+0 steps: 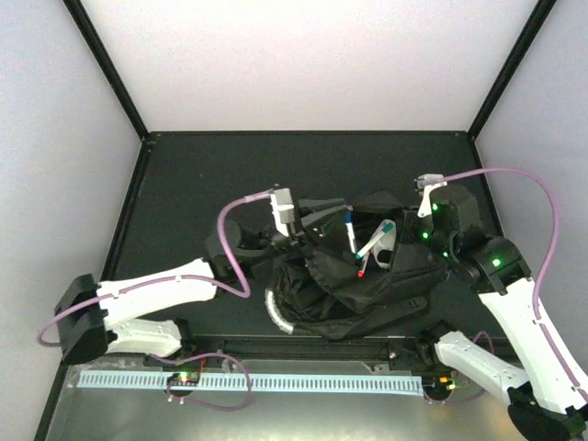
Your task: Pack the student bag
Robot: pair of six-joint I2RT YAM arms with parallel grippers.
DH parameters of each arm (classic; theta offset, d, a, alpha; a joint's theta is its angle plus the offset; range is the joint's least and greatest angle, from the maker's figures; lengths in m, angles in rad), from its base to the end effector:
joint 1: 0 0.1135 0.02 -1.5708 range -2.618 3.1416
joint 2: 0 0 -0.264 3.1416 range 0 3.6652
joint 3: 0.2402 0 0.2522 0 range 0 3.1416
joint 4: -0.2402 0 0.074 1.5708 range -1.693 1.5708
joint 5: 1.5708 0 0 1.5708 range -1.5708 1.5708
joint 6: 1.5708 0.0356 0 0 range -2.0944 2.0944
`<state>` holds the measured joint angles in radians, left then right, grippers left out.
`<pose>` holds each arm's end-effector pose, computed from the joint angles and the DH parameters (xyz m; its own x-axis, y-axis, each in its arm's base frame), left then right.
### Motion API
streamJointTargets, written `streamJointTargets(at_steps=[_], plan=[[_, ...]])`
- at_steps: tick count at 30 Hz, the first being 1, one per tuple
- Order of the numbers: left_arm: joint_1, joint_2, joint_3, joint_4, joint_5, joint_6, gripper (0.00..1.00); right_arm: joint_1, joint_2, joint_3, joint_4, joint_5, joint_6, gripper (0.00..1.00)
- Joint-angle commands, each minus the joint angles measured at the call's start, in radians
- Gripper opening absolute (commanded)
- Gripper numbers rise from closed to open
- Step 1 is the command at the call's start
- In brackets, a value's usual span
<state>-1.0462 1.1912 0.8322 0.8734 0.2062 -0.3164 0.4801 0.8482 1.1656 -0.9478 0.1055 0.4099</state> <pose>0.1276 -0.2351 0.3824 -0.0572 -0.5092 -0.8587 0.9667 0.1868 -0.1751 0.1328 0.0649 0.3805 -0.6325 0.1175 -0.7656 -0.1437 0.9535 0.2650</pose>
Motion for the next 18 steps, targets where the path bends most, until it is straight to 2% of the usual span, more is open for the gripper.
streamJointTargets(at_steps=[1,7,10,11,12,15,18], plan=[[-0.064,0.111,0.083,0.077,-0.022,0.196,0.02,-0.001,-0.019,0.117,0.160,-0.042,0.050,0.06],[-0.115,0.241,0.074,0.095,-0.117,0.270,0.02,-0.001,-0.018,0.165,0.140,-0.059,0.065,0.07],[-0.129,0.280,0.075,0.092,-0.146,0.286,0.07,-0.001,-0.018,0.179,0.135,-0.054,0.065,0.07],[-0.135,0.286,0.082,0.073,-0.155,0.290,0.12,-0.001,-0.019,0.180,0.134,-0.052,0.063,0.07],[-0.140,0.289,0.093,0.050,-0.165,0.294,0.21,-0.001,-0.018,0.180,0.132,-0.050,0.063,0.07],[-0.145,0.284,0.121,-0.034,-0.199,0.301,0.61,-0.001,-0.018,0.178,0.126,-0.039,0.062,0.07],[-0.149,0.247,0.125,-0.099,-0.240,0.299,0.82,-0.001,-0.020,0.170,0.120,-0.021,0.059,0.07]])
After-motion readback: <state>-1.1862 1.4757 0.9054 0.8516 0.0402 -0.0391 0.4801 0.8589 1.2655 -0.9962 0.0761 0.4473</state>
